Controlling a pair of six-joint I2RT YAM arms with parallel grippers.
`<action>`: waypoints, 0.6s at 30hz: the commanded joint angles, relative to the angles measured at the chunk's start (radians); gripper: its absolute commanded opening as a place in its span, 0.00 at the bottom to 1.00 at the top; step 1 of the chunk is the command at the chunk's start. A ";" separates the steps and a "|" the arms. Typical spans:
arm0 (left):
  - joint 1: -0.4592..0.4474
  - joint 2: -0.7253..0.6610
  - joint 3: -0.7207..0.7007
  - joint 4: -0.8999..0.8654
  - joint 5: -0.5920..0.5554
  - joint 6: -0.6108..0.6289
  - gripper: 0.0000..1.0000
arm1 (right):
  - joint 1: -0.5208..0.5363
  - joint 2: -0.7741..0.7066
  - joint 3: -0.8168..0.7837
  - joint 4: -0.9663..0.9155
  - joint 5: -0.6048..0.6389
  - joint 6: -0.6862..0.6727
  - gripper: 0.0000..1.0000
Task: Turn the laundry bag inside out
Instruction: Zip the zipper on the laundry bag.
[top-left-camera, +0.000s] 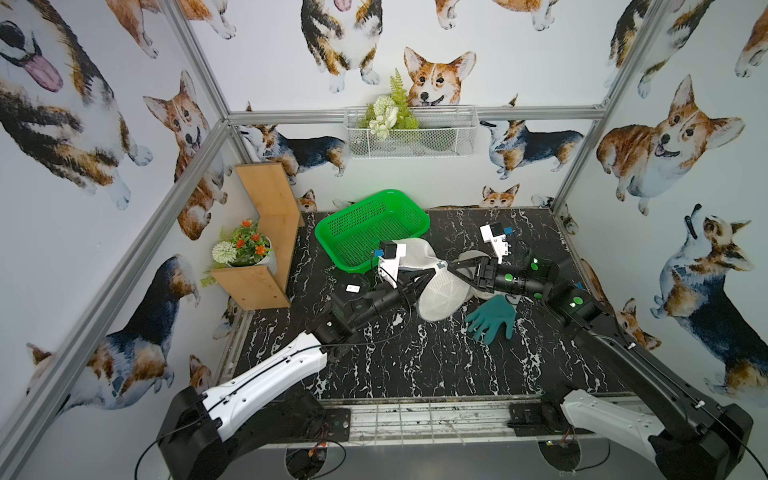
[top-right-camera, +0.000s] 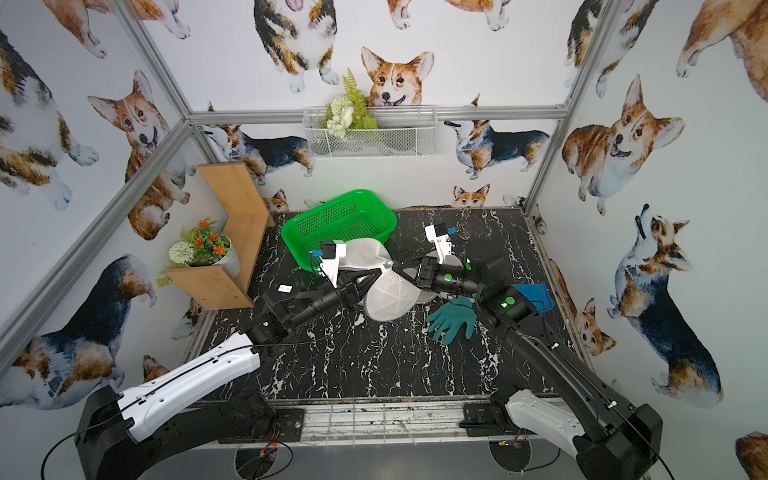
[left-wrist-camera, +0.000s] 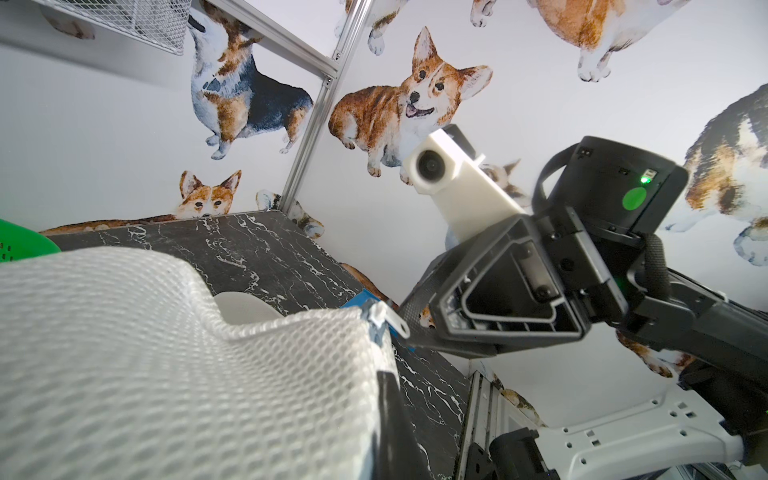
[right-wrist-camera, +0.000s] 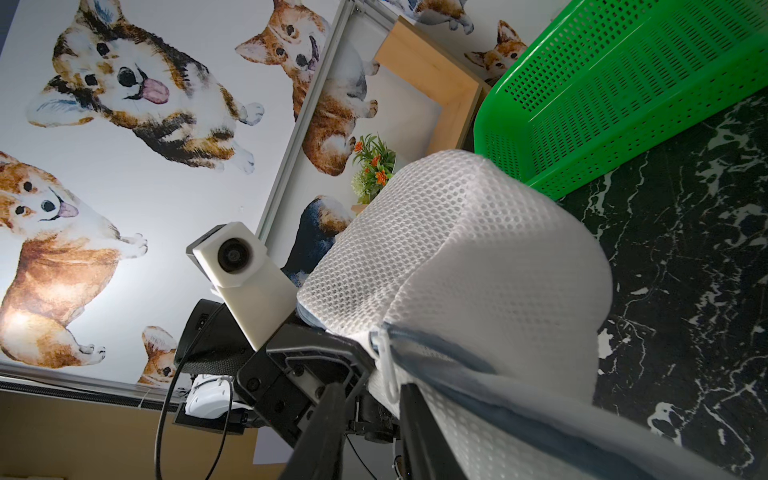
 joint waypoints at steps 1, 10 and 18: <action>0.001 0.009 0.015 0.044 0.018 0.012 0.00 | 0.002 0.008 -0.002 0.061 -0.014 0.005 0.28; 0.002 0.027 0.030 0.051 0.035 0.016 0.00 | 0.002 0.013 -0.008 0.024 0.043 -0.011 0.26; 0.000 0.025 0.031 0.058 0.049 0.018 0.00 | 0.002 0.018 -0.019 0.029 0.071 -0.004 0.27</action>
